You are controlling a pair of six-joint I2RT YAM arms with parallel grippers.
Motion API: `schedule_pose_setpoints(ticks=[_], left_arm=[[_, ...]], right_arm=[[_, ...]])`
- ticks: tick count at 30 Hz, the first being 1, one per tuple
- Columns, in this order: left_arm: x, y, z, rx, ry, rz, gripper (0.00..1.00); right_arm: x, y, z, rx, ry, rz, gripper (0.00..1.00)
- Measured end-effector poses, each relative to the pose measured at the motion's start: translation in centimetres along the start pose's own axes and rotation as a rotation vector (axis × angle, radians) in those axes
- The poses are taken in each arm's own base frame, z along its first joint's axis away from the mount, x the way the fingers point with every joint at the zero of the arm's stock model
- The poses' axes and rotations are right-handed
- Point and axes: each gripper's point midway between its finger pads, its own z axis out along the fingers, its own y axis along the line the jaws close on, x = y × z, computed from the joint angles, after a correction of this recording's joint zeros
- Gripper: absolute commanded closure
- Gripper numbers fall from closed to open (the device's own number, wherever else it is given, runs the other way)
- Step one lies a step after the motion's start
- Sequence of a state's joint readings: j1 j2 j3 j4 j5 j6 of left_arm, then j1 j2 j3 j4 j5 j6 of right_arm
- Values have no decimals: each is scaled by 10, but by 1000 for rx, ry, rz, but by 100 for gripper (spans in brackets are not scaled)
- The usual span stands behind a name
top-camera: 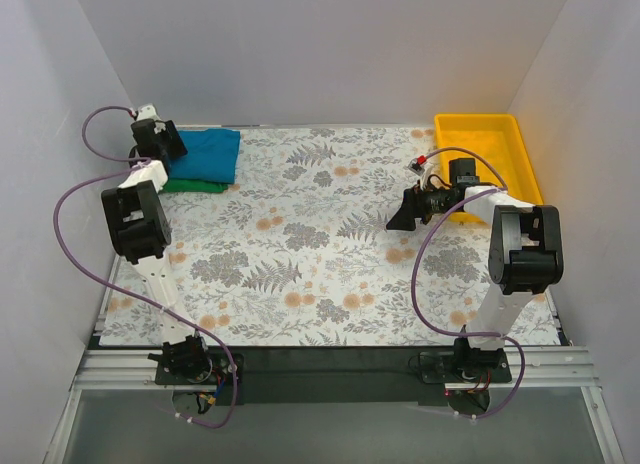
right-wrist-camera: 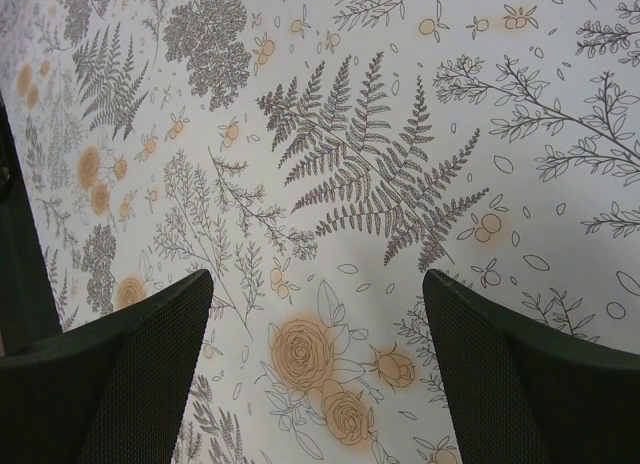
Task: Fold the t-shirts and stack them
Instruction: Neatly place the folded tshirt to the corner
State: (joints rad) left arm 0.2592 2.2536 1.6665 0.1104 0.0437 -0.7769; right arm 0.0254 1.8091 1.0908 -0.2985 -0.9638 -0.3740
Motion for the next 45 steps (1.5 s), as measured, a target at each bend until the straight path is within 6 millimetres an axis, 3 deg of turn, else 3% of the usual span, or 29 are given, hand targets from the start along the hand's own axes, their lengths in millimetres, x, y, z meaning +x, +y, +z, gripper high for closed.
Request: schedule_pose_setpoints(ticks=[1,7,10,11,13,14,17,21,25,30,33,38,45], left_arm=[[-4,4,0,-28,-9,-8,28],[-48,24,-7,-164,-101,-38,30],[-67,24,-19,-165,-128,-79,51],[-73,21,-24,-147,-132,-95,70],[-86,12,-34,-90,-146,-135,93],[-93,3,-39,-43,-149,-156,100],[-98,-13,-47,53,-129,-195,100],[-75,-30,-44,147,-33,-256,100],[-34,-36,-28,178,85,-305,100],[21,-23,-8,108,208,-336,100],[39,-9,5,34,237,-343,100],[41,6,17,-43,224,-358,100],[34,18,18,-59,204,-442,100]], right_arm=[[0,0,0,0,0,0,8],[0,0,0,0,0,0,8],[0,0,0,0,1,-2,8],[0,0,0,0,1,-2,8],[0,0,0,-1,1,-2,8],[1,0,0,-1,2,-1,8],[1,1,0,-2,4,0,8],[2,1,0,-3,6,-1,7],[2,1,0,-3,7,-4,7],[2,1,0,-3,7,-5,7],[2,1,0,-3,7,-6,7],[2,1,0,-3,7,-6,7],[2,1,0,-2,8,-5,7]])
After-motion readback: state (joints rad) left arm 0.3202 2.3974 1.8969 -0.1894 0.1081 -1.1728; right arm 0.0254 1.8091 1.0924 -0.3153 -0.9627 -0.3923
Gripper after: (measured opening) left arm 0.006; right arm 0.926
